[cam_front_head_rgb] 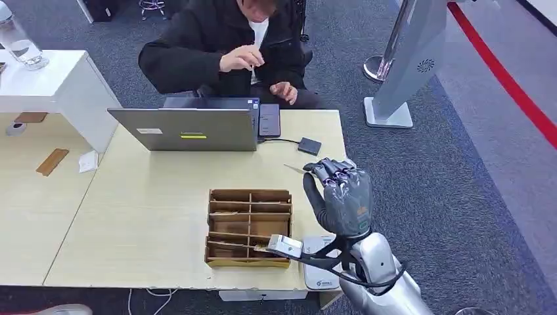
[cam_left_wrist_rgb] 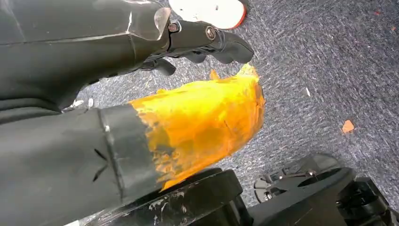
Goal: Pass the card to the sensor for recognition and then transmit it.
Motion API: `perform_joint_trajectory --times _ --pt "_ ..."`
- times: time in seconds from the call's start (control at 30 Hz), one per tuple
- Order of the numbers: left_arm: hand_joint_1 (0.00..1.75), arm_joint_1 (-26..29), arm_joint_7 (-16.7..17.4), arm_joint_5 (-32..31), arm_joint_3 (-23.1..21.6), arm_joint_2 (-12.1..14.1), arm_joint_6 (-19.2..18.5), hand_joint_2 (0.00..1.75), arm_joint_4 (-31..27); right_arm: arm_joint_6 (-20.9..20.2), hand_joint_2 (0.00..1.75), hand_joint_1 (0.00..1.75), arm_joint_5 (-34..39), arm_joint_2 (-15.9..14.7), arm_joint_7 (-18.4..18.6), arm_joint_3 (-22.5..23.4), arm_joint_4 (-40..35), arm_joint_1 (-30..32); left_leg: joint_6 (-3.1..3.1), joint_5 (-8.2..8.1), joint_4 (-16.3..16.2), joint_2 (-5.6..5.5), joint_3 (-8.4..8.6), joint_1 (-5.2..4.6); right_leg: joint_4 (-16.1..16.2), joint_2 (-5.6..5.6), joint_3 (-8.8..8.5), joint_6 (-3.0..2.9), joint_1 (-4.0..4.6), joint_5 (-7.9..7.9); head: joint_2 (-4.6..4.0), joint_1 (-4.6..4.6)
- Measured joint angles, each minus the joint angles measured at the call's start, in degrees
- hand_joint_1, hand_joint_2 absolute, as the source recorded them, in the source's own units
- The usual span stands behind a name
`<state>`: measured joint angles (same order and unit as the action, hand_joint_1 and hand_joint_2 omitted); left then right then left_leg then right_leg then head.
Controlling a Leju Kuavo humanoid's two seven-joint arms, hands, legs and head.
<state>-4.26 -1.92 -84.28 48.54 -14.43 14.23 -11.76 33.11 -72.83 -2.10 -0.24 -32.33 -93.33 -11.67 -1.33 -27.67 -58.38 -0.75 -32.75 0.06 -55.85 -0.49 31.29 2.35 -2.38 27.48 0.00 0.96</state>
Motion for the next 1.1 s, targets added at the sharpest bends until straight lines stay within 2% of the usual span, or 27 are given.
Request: perform_joint_trajectory --times 0.2,0.57,0.77,1.1 --pt "0.0 0.0 0.0 0.0 0.0 0.0 -0.02 0.0 0.0 -0.15 1.75 1.75 1.58 0.0 -0.63 -0.15 0.0 0.0 0.0 0.0 0.0 0.0 0.0 0.0 0.0 0.0 0.0 0.0 0.0 0.0 0.0 0.0" --pt "0.0 0.04 -0.07 0.63 0.0 0.02 0.0 0.0 0.0 -3.71 1.75 1.75 11.56 0.0 -3.61 -0.35 -0.74 1.0 0.0 0.0 0.0 0.0 0.0 0.0 0.0 0.0 0.01 0.0 0.0 0.0 0.0 0.0" --pt "0.0 0.05 -0.07 0.81 0.02 0.02 0.02 0.0 0.0 -4.13 1.75 1.75 12.57 0.0 -3.78 -0.35 -1.51 1.81 0.0 0.0 0.0 0.0 0.0 0.0 0.0 0.0 0.01 0.0 0.0 0.0 0.0 0.0" --pt "0.0 0.18 -0.57 2.08 0.3 0.02 0.5 0.0 0.0 -9.92 1.75 1.75 23.78 0.0 -5.38 1.14 -4.28 5.84 0.0 -0.01 0.0 -0.01 -0.01 0.0 0.0 -0.01 0.02 0.0 0.0 0.01 0.0 0.0"
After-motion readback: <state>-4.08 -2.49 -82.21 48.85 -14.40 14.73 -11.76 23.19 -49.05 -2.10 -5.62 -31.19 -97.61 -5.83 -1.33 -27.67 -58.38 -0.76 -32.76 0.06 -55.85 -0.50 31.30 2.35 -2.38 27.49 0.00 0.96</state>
